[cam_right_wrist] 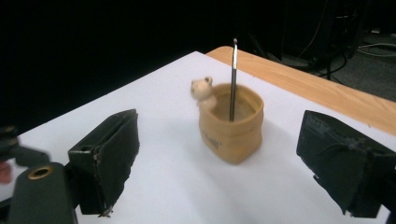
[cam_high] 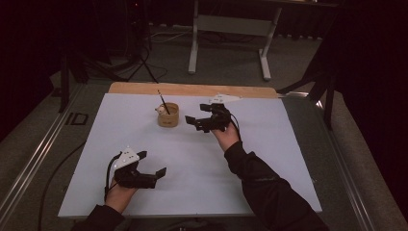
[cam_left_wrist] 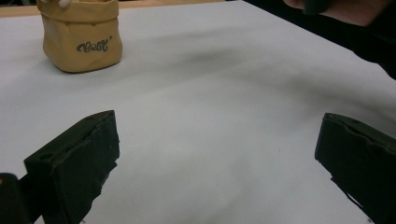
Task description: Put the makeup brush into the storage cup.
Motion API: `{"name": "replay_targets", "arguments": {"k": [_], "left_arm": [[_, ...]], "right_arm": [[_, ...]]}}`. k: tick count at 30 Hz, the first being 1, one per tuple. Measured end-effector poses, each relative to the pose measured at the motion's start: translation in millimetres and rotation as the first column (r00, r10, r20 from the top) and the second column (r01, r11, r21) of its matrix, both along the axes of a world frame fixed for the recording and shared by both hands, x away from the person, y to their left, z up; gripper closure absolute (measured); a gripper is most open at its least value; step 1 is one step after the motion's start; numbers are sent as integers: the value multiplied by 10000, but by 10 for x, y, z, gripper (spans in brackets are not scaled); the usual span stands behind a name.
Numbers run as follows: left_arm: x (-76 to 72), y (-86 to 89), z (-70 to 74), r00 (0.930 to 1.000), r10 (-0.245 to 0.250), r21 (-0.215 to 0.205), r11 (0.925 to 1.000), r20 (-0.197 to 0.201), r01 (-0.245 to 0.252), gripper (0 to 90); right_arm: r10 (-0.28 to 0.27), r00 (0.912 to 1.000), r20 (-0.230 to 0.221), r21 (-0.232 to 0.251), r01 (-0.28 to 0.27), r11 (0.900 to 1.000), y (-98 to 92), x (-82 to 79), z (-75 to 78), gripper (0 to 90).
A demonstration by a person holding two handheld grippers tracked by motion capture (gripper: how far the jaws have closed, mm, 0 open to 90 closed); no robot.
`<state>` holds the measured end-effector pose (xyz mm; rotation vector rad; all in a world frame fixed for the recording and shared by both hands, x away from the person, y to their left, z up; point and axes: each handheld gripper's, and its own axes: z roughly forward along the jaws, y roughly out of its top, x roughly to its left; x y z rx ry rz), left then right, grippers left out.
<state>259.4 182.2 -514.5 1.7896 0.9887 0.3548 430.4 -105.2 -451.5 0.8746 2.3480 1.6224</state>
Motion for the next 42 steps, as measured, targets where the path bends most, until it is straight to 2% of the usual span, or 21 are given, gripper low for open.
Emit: {"name": "replay_targets", "arguments": {"k": [5,8,20,26,30,35,39,42], "left_arm": [[-2,2,13,10000,-36,-18,10000,64,36,7],[-3,2,18,10000,-41,-22,10000,73,41,7],[-2,-6,29,9999,-89,-40,10000,96,89,7],[-2,2,30,9999,-99,-89,9999,76,99,7],[3,-2,29,9999,-157,-94,9998,73,157,7],[8,-19,24,9998,-190,-86,9998,57,190,7],[14,-23,15,9998,-208,-34,9998,13,208,7],[16,-25,11,9998,-219,-35,9998,-4,219,7]], "right_arm": [[138,9999,72,-66,-138,9999,-184,-179,-33,130],[83,9999,-112,186,-81,9998,-312,-277,-56,131],[-143,9989,-447,173,151,9997,-762,-660,-190,133],[-181,9980,-603,-277,165,9995,-938,-866,-278,135],[-229,9979,-608,-383,205,9991,-1047,-987,-308,135],[-352,9986,-397,-460,334,9984,-1159,-1132,-302,136],[-513,9982,-325,-484,497,9976,-1244,-1199,-306,136],[-607,9972,-439,-560,582,9967,-1299,-1212,-340,137]]}}
